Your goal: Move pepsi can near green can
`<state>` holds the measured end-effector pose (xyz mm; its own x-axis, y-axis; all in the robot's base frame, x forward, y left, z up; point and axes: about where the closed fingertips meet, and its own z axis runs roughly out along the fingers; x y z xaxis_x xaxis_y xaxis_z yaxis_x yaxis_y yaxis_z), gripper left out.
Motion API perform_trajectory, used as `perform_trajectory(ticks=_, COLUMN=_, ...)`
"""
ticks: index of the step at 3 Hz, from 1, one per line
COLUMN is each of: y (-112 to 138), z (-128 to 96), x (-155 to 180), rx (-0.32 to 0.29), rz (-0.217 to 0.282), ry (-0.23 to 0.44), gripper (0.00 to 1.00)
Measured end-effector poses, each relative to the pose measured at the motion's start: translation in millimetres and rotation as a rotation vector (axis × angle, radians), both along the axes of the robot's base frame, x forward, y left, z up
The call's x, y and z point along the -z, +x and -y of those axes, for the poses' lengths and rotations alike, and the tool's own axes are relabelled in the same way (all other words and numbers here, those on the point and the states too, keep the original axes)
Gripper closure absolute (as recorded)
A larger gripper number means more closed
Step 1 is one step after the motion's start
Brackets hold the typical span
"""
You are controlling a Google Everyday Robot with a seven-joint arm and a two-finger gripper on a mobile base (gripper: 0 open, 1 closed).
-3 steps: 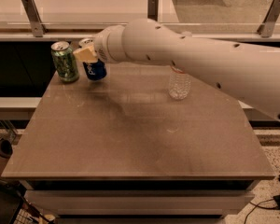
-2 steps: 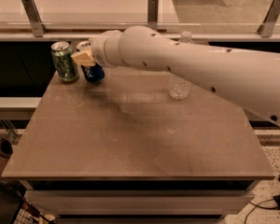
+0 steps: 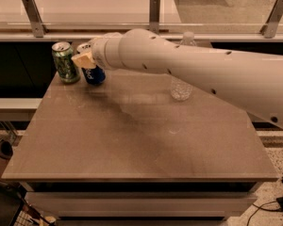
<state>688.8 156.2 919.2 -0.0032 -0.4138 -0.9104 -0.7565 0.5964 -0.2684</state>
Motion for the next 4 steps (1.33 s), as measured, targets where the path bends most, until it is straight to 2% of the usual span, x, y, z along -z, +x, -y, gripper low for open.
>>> perform_trajectory(ticks=3, y=-3.5, z=-4.1, x=-5.7, rx=-0.007, rz=0.008, ry=0.002, gripper=0.13)
perform_trajectory(ticks=4, y=-4.7, z=-5.5, x=-7.6, rx=-0.01, rz=0.01, ry=0.003, gripper=0.0)
